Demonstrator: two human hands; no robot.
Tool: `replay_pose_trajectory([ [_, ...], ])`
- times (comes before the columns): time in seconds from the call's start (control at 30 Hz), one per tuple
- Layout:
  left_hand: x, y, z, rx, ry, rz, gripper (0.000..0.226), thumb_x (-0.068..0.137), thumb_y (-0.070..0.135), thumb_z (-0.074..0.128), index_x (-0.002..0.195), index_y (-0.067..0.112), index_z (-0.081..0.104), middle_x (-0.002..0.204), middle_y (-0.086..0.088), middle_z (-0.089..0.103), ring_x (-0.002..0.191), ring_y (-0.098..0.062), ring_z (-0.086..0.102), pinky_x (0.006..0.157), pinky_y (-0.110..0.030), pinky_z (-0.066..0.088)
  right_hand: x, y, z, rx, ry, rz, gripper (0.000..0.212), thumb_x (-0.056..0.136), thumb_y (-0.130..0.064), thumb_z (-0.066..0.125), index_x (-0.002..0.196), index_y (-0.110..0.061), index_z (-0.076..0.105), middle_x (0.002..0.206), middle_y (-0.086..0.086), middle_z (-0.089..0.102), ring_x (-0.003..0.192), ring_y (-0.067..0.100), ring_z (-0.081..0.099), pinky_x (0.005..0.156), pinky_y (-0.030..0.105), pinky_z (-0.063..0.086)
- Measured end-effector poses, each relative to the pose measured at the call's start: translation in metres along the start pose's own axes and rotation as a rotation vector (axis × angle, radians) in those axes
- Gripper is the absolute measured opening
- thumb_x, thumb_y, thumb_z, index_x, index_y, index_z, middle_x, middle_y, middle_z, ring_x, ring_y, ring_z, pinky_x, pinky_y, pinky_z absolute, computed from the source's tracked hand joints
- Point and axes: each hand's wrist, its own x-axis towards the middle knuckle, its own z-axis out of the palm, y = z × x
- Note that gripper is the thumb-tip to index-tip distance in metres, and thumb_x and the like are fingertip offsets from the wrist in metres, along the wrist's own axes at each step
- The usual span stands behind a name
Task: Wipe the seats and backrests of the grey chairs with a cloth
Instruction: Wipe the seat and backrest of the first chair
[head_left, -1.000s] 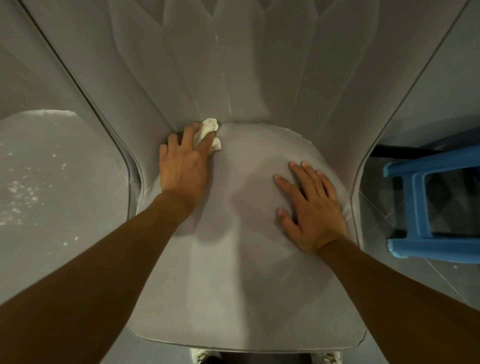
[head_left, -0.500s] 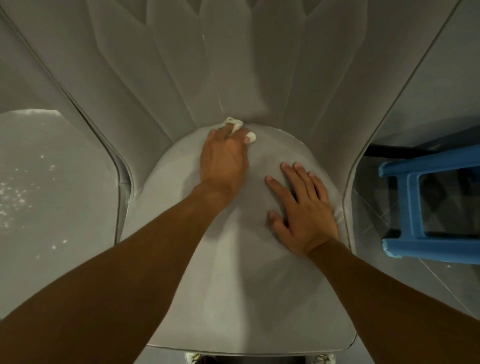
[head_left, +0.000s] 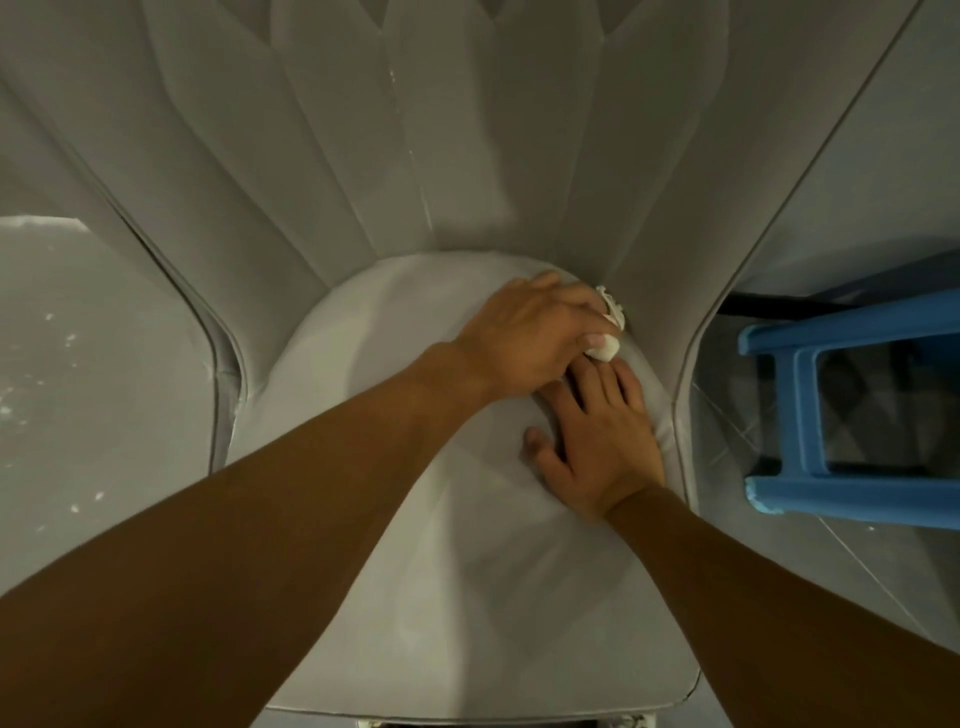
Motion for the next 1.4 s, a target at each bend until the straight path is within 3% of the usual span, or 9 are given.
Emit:
replay_pose_trajectory([
  [0.17, -0.002, 0.003, -0.010, 0.337, 0.029, -0.091, 0.041, 0.104, 0.032, 0.044, 0.143, 0.044, 0.049, 0.153, 0.009, 0.040, 0.128, -0.026, 0.041, 0.101, -0.039, 0.030, 0.000, 0.001, 0.002, -0.013, -0.011, -0.002, 0.064, 0.094, -0.056, 0.033, 0.153, -0.031, 0.027, 0.161, 0.009, 0.023, 0.150, 0.028, 0.014, 0.123, 0.045, 0.003],
  [0.33, -0.022, -0.029, -0.027, 0.443, 0.144, -0.279, 0.051, 0.097, 0.029, 0.028, 0.137, 0.039, 0.058, 0.141, 0.003, 0.054, 0.116, -0.033, 0.049, 0.093, -0.044, 0.036, -0.001, 0.003, 0.002, 0.001, -0.002, -0.016, 0.066, 0.093, -0.056, 0.032, 0.155, -0.033, 0.026, 0.165, 0.006, 0.014, 0.153, 0.026, 0.005, 0.123, 0.048, 0.007],
  [0.43, -0.045, -0.043, -0.035, 0.428, 0.188, -0.387, 0.057, 0.092, 0.033, 0.023, 0.131, 0.035, 0.064, 0.131, 0.000, 0.062, 0.112, -0.036, 0.054, 0.090, -0.044, 0.042, -0.002, 0.003, 0.002, 0.015, 0.012, -0.023, 0.066, 0.093, -0.054, 0.035, 0.154, -0.031, 0.029, 0.165, 0.006, 0.016, 0.153, 0.026, 0.006, 0.123, 0.048, 0.009],
  [0.6, -0.093, -0.065, -0.034, 0.328, 0.290, -0.585, 0.035, 0.102, 0.033, 0.048, 0.135, 0.035, 0.061, 0.129, -0.002, 0.061, 0.107, -0.037, 0.056, 0.080, -0.045, 0.050, -0.002, 0.004, 0.002, 0.014, 0.014, -0.019, 0.066, 0.093, -0.053, 0.036, 0.154, -0.030, 0.029, 0.165, 0.006, 0.015, 0.153, 0.026, 0.006, 0.123, 0.048, 0.010],
  [0.73, -0.092, -0.072, -0.027, 0.105, 0.369, -0.662, 0.036, 0.105, 0.045, 0.046, 0.131, 0.033, 0.067, 0.132, 0.000, 0.059, 0.115, -0.032, 0.057, 0.095, -0.040, 0.047, -0.002, 0.004, 0.002, 0.021, 0.016, -0.020, 0.065, 0.093, -0.052, 0.038, 0.154, -0.030, 0.029, 0.165, 0.006, 0.015, 0.153, 0.026, 0.006, 0.123, 0.048, 0.010],
  [0.97, -0.065, -0.042, -0.009, 0.102, 0.533, -0.652, 0.035, 0.103, 0.040, 0.050, 0.129, 0.028, 0.069, 0.124, -0.004, 0.063, 0.104, -0.031, 0.063, 0.086, -0.038, 0.049, -0.001, 0.004, 0.001, 0.000, -0.003, -0.018, 0.066, 0.094, -0.054, 0.038, 0.155, -0.031, 0.027, 0.165, 0.005, 0.013, 0.153, 0.024, 0.003, 0.124, 0.045, 0.004],
  [1.07, -0.024, -0.015, -0.004, 0.026, 0.473, -0.533, 0.032, 0.100, 0.037, 0.054, 0.121, 0.023, 0.073, 0.124, -0.008, 0.065, 0.107, -0.034, 0.064, 0.089, -0.041, 0.051, -0.001, 0.003, 0.001, 0.002, -0.015, -0.018, 0.067, 0.093, -0.054, 0.039, 0.155, -0.032, 0.025, 0.165, 0.005, 0.011, 0.153, 0.025, 0.001, 0.124, 0.043, -0.001],
  [1.23, 0.005, 0.012, 0.006, -0.147, 0.361, -0.369, 0.028, 0.095, 0.040, 0.062, 0.116, 0.030, 0.077, 0.129, 0.003, 0.065, 0.118, -0.020, 0.062, 0.100, -0.035, 0.049, 0.001, 0.001, 0.000, -0.019, -0.038, -0.003, 0.068, 0.093, -0.055, 0.034, 0.154, -0.028, 0.025, 0.162, 0.010, 0.020, 0.152, 0.028, 0.007, 0.123, 0.043, -0.001],
  [1.4, 0.000, 0.010, -0.003, -0.082, 0.260, -0.260, 0.029, 0.100, 0.039, 0.059, 0.124, 0.033, 0.072, 0.140, 0.008, 0.059, 0.128, -0.019, 0.055, 0.104, -0.033, 0.044, 0.002, 0.000, 0.000, -0.009, -0.014, 0.004, 0.067, 0.092, -0.054, 0.034, 0.153, -0.027, 0.029, 0.160, 0.012, 0.026, 0.151, 0.028, 0.012, 0.123, 0.045, 0.003],
])
